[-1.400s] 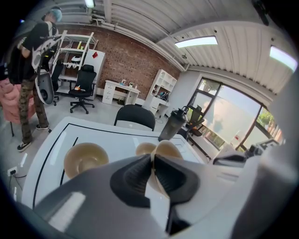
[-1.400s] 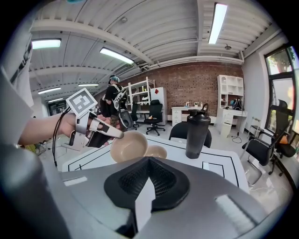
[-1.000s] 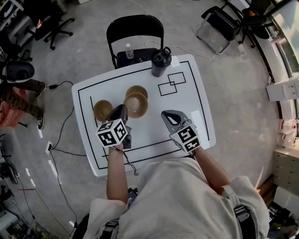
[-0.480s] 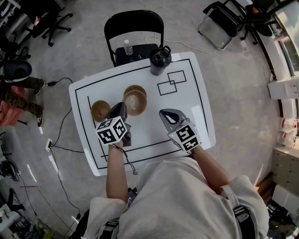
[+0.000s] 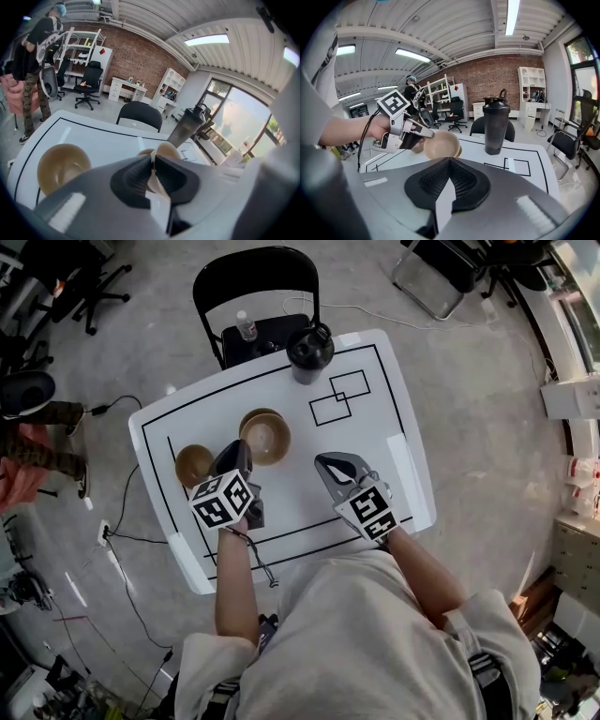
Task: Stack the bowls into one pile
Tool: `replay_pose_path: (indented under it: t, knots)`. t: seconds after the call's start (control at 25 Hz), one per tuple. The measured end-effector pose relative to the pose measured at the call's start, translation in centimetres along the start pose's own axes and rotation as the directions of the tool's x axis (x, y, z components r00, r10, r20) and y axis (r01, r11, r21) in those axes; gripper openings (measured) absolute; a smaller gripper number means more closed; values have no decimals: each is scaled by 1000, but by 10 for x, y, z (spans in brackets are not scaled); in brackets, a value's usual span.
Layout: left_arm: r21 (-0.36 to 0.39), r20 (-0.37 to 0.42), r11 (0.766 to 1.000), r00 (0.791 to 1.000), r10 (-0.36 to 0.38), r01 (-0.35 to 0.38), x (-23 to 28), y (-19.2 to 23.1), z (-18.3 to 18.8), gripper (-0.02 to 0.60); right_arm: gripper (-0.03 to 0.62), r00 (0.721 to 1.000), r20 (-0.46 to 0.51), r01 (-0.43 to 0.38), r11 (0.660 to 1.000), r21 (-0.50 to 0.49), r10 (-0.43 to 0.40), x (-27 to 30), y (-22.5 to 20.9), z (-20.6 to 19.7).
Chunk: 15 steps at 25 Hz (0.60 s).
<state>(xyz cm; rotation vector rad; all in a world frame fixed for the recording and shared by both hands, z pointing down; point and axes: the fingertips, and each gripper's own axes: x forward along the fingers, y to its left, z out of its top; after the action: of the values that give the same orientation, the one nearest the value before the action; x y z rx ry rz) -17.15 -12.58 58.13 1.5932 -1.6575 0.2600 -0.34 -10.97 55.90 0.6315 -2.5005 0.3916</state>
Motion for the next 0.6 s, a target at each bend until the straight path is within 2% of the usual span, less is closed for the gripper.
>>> replay_pose_path:
  t: [0.6]
  knots:
    - [-32,-19,999,1000,14,-14,21,13,-6,28,0,1000,-15,15,1000,20,-15,6,-9,-8]
